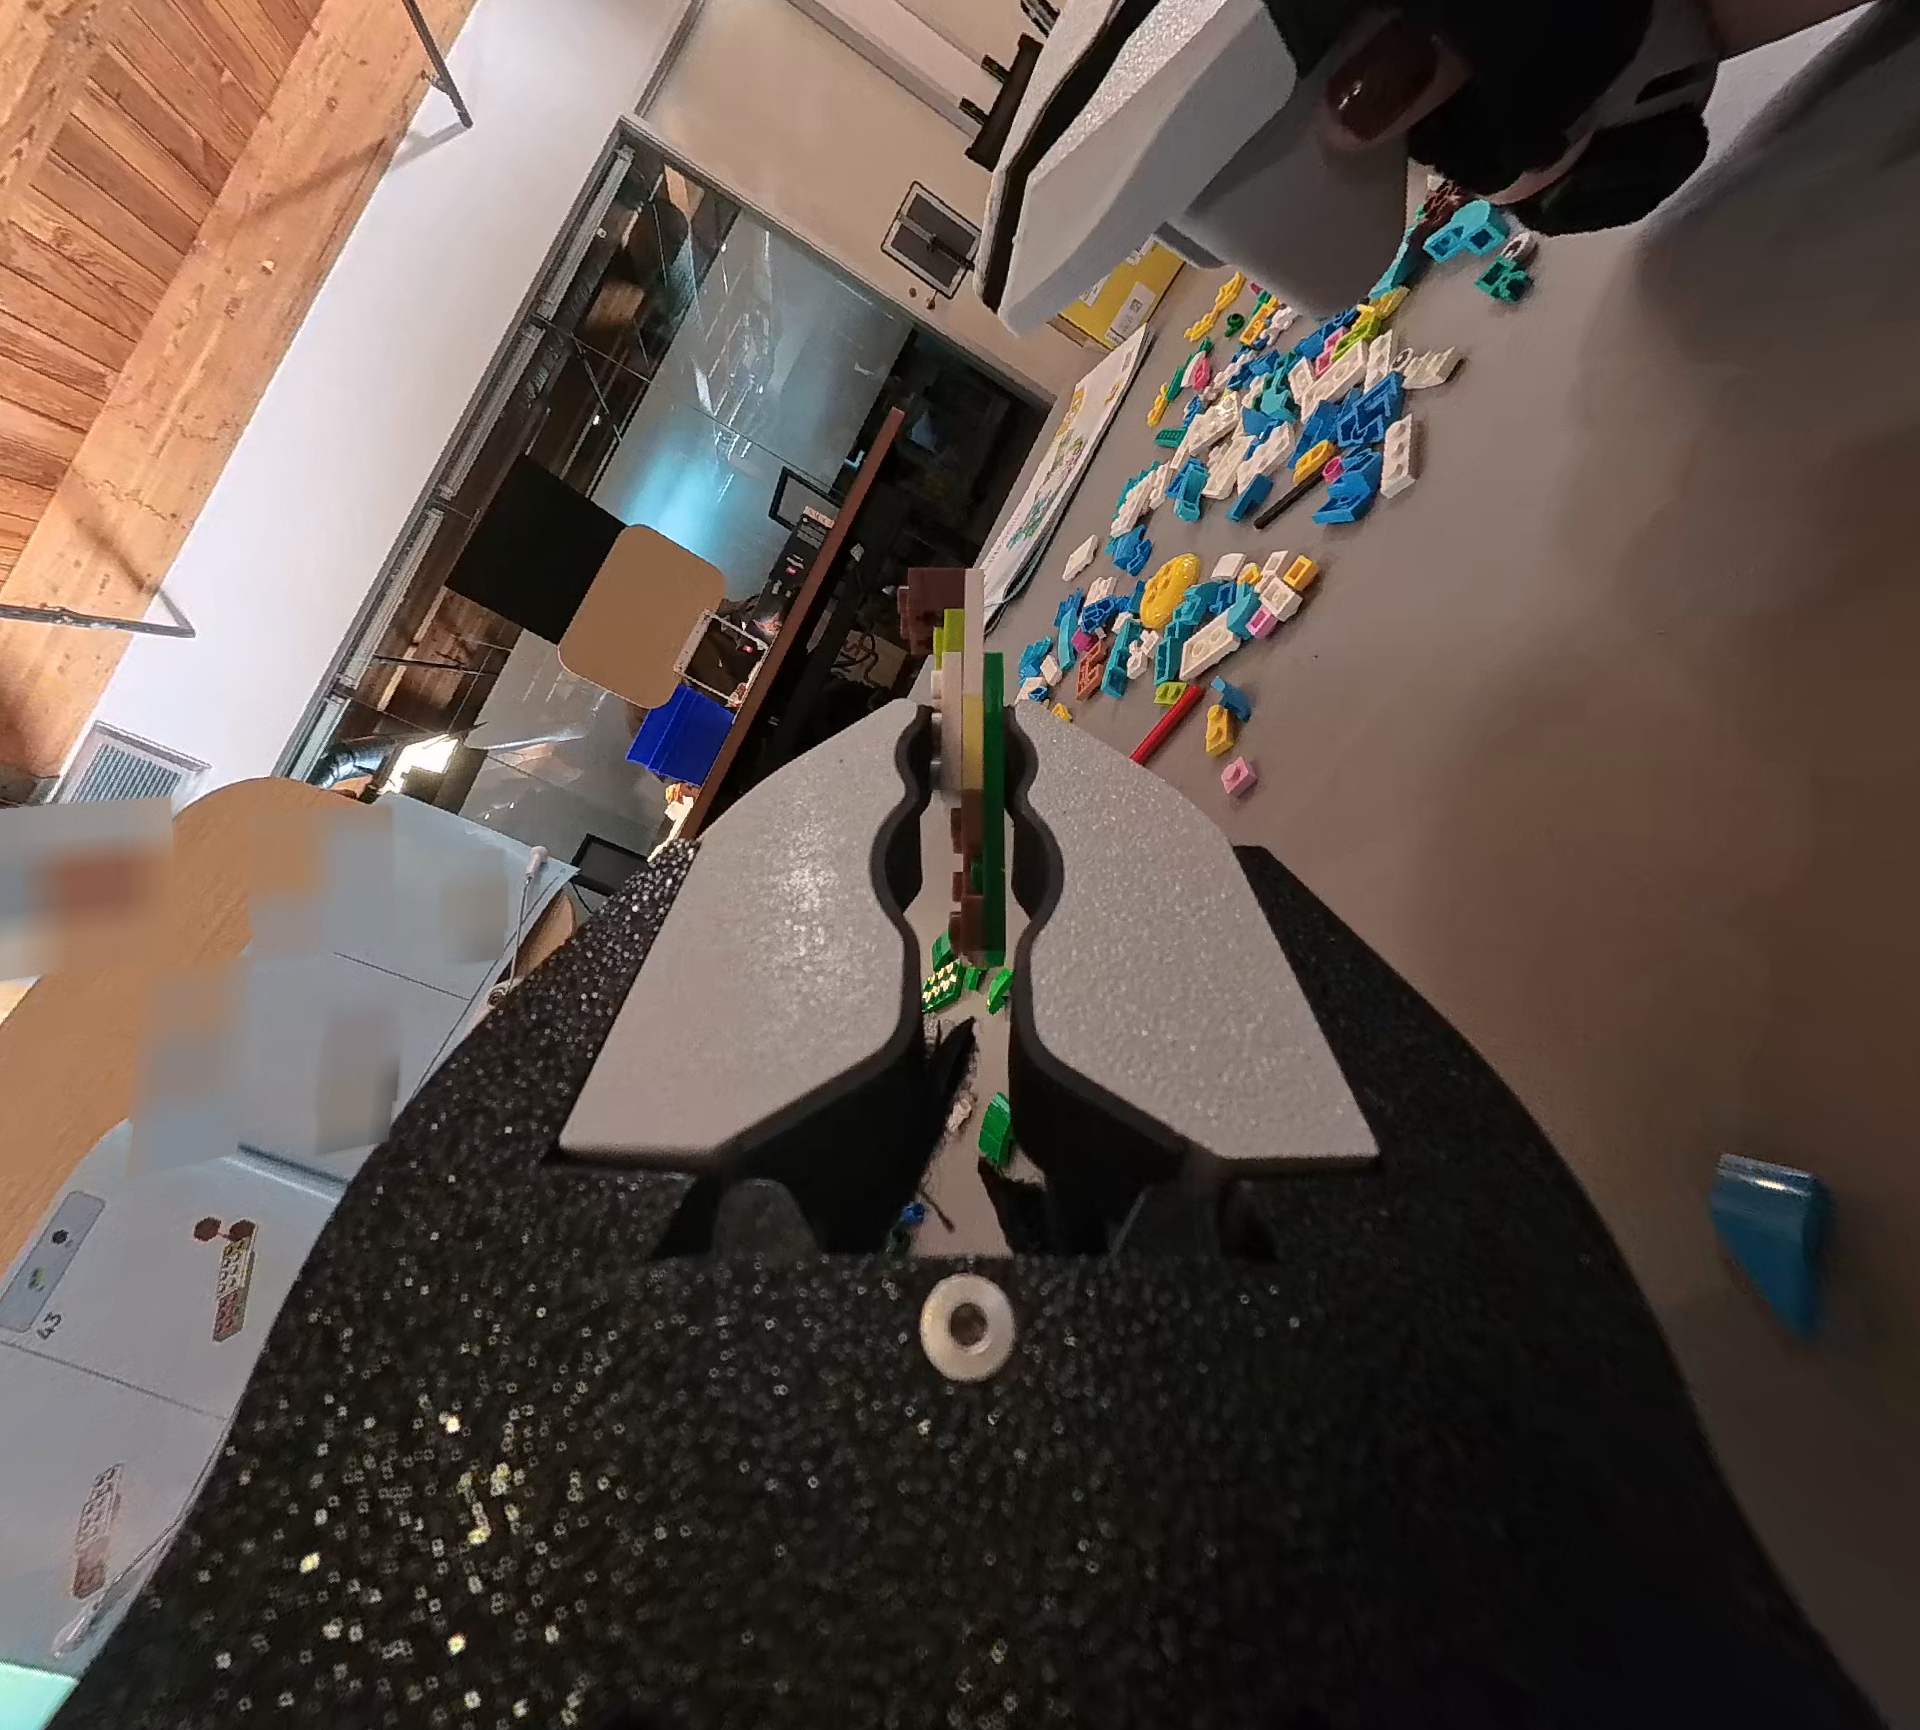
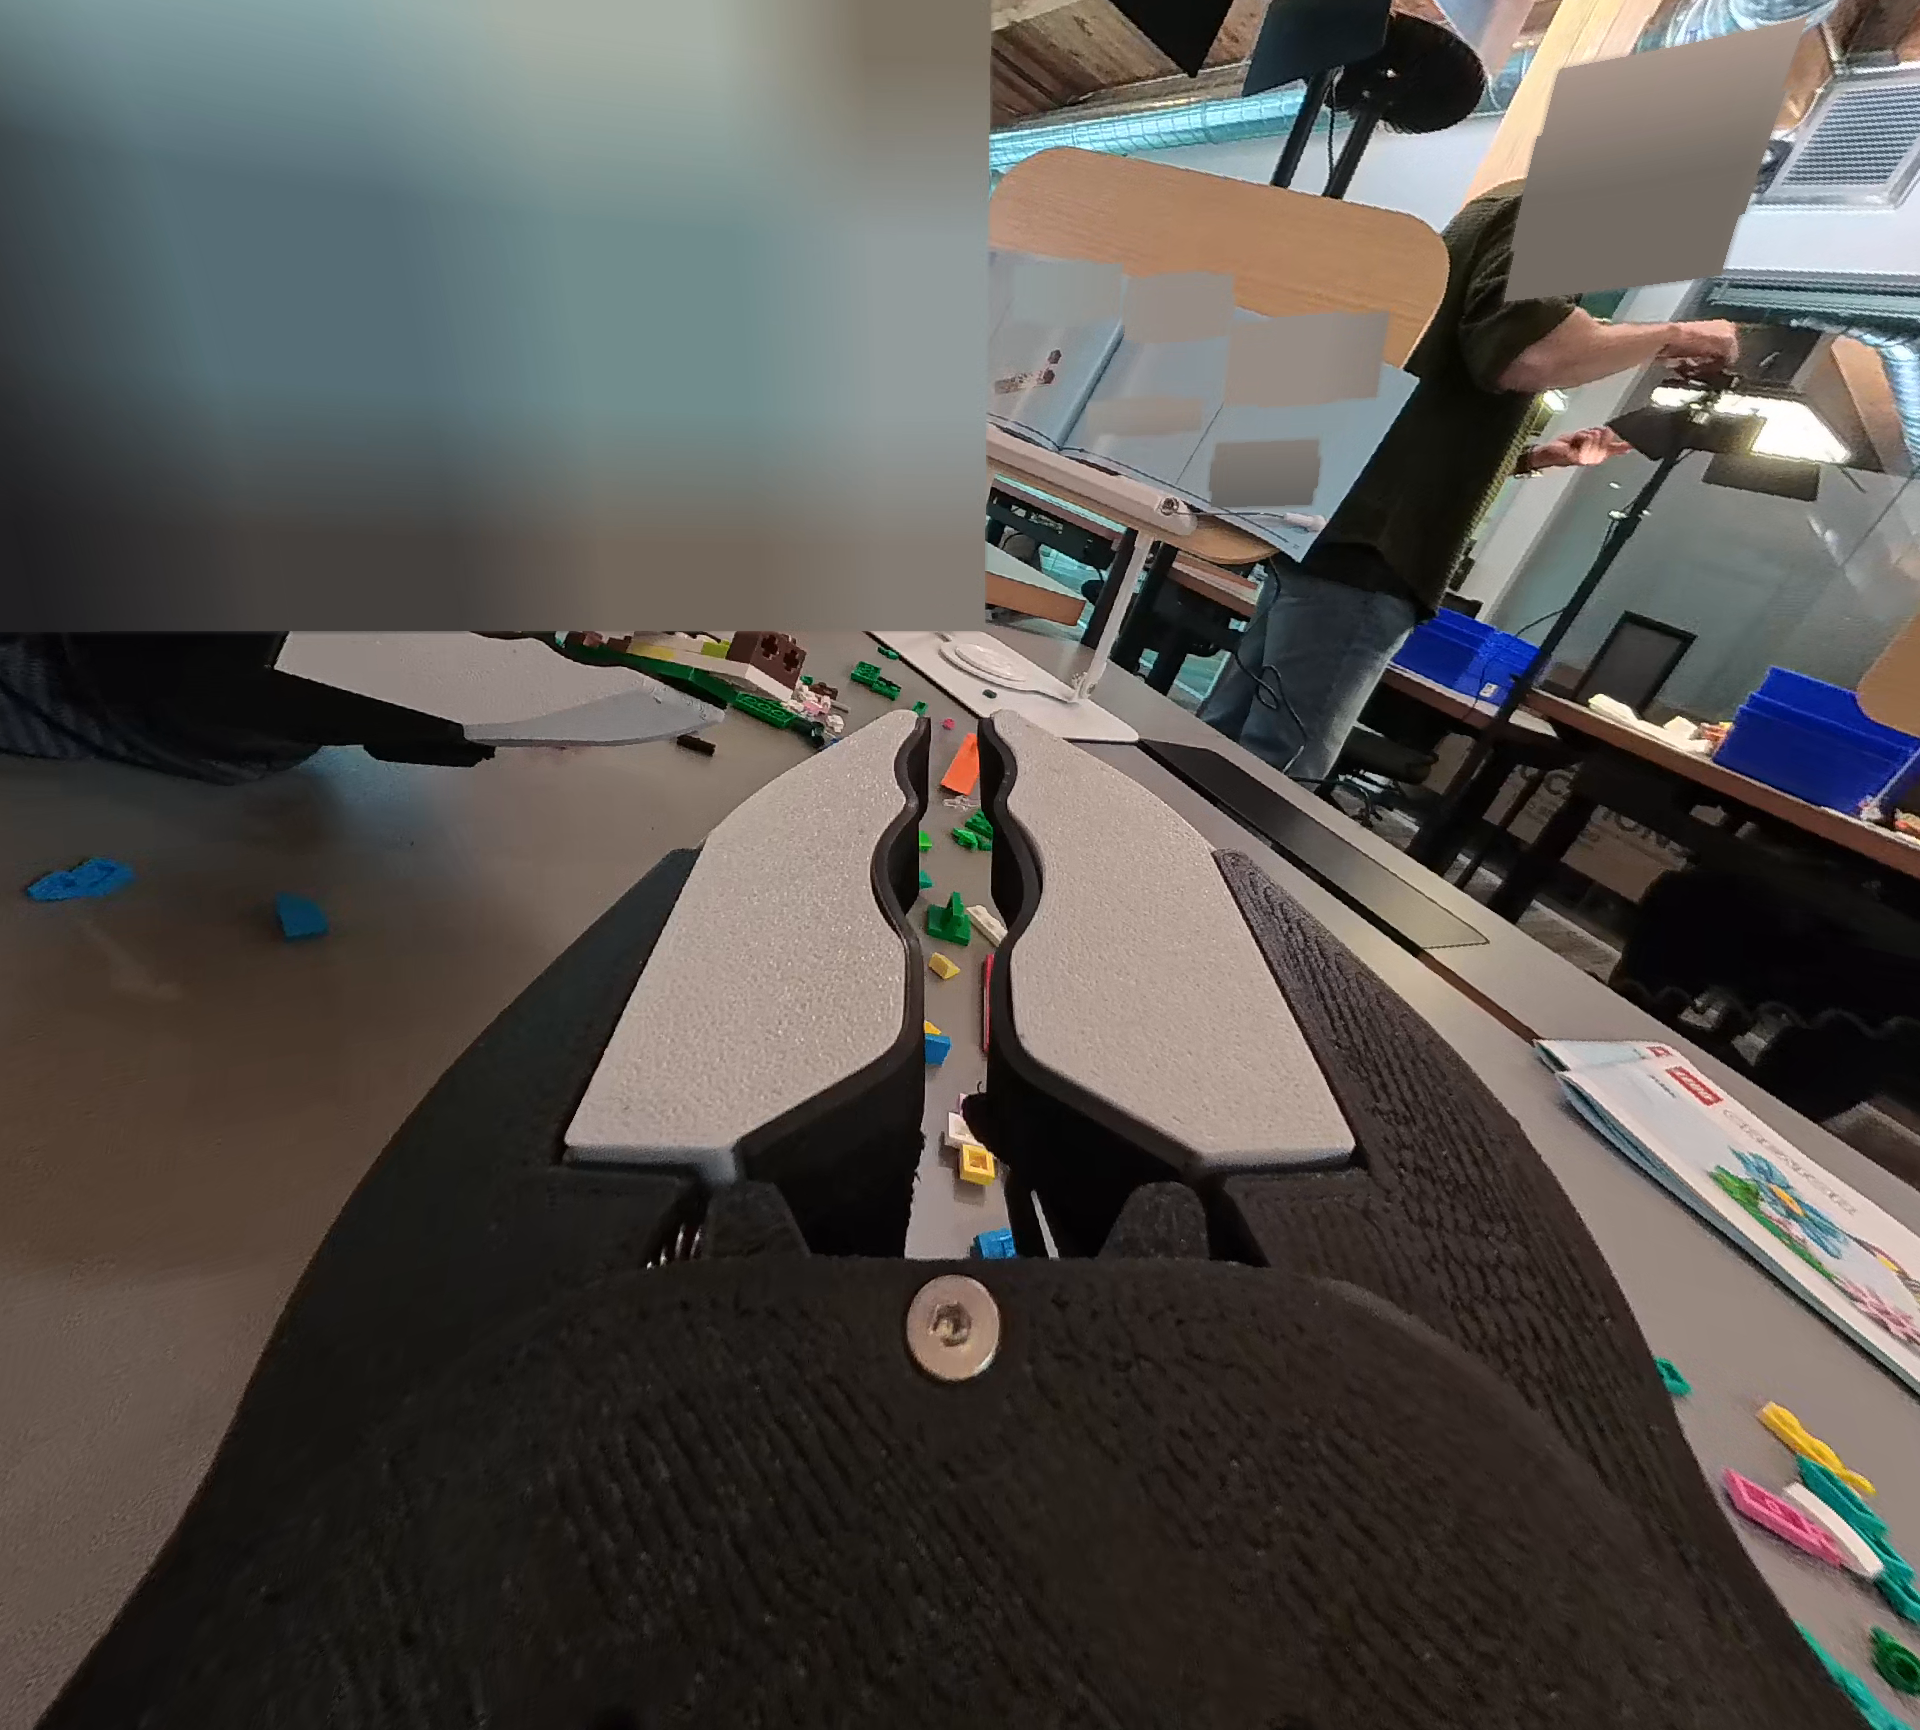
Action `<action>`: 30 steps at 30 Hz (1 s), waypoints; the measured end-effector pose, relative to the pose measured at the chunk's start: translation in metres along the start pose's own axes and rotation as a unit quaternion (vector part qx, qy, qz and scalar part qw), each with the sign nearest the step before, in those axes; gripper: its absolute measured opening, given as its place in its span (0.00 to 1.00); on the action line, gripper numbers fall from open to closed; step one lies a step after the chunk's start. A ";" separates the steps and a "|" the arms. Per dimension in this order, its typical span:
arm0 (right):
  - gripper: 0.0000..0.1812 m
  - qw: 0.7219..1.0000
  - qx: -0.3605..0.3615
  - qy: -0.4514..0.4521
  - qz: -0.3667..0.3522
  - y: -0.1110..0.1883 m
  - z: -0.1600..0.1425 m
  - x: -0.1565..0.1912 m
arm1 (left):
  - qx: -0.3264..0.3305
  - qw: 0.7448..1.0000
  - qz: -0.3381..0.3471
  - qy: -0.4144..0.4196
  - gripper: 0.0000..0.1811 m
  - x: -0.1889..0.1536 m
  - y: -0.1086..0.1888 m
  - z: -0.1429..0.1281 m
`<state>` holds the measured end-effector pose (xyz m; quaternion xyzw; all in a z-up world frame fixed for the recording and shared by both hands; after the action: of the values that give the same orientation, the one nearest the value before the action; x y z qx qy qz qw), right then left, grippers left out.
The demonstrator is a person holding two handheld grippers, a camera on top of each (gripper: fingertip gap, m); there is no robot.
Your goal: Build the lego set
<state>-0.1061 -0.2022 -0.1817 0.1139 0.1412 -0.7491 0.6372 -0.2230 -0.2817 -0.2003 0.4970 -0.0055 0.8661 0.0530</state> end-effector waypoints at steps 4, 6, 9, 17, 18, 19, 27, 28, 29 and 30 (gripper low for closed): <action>0.04 1.000 0.000 0.000 0.001 0.000 0.000 0.000 | 0.000 1.000 0.000 0.000 0.06 0.000 0.000 0.000; 0.04 1.000 0.001 0.000 0.001 0.000 0.000 0.000 | 0.002 1.000 -0.001 0.000 0.07 0.000 0.000 0.000; 0.04 1.000 0.000 0.001 0.002 0.000 0.000 0.000 | 0.002 1.000 -0.001 0.000 0.07 0.000 0.000 -0.001; 0.06 0.997 0.056 0.048 -0.032 -0.004 -0.007 -0.004 | 0.024 1.000 -0.019 0.002 0.07 -0.004 -0.004 -0.005; 0.08 0.992 0.080 0.085 -0.047 -0.006 -0.011 -0.004 | 0.032 0.999 -0.023 -0.002 0.06 -0.005 -0.006 -0.007; 0.09 0.987 0.094 0.119 -0.053 -0.007 -0.013 -0.002 | 0.038 0.999 -0.025 -0.006 0.07 -0.007 -0.007 -0.008; 0.17 0.913 0.133 0.383 -0.044 -0.018 -0.015 0.040 | 0.065 0.993 -0.063 -0.080 0.06 -0.026 -0.011 -0.003; 0.18 0.896 0.140 0.420 -0.040 -0.020 -0.018 0.046 | 0.067 0.991 -0.066 -0.091 0.06 -0.029 -0.011 -0.001; 0.18 0.881 0.148 0.448 -0.033 -0.021 -0.022 0.051 | 0.068 0.990 -0.066 -0.107 0.06 -0.032 -0.011 0.000; 0.19 0.869 0.155 0.469 -0.030 -0.022 -0.025 0.055 | 0.068 0.988 -0.065 -0.124 0.06 -0.035 -0.011 0.002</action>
<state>-0.1371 -0.2409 -0.2226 0.5451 0.3084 -0.6384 0.4474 -0.2032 -0.2737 -0.2298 0.6021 0.0796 0.7910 0.0740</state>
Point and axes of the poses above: each gripper's, where its closed fingertips meet, y back along the fingers, z out of its top, x = y × z across the jaws, the point moved 5 cm from there along y, back along the fingers, and after that the axes turned 7 degrees about x, right-handed, at the moved point
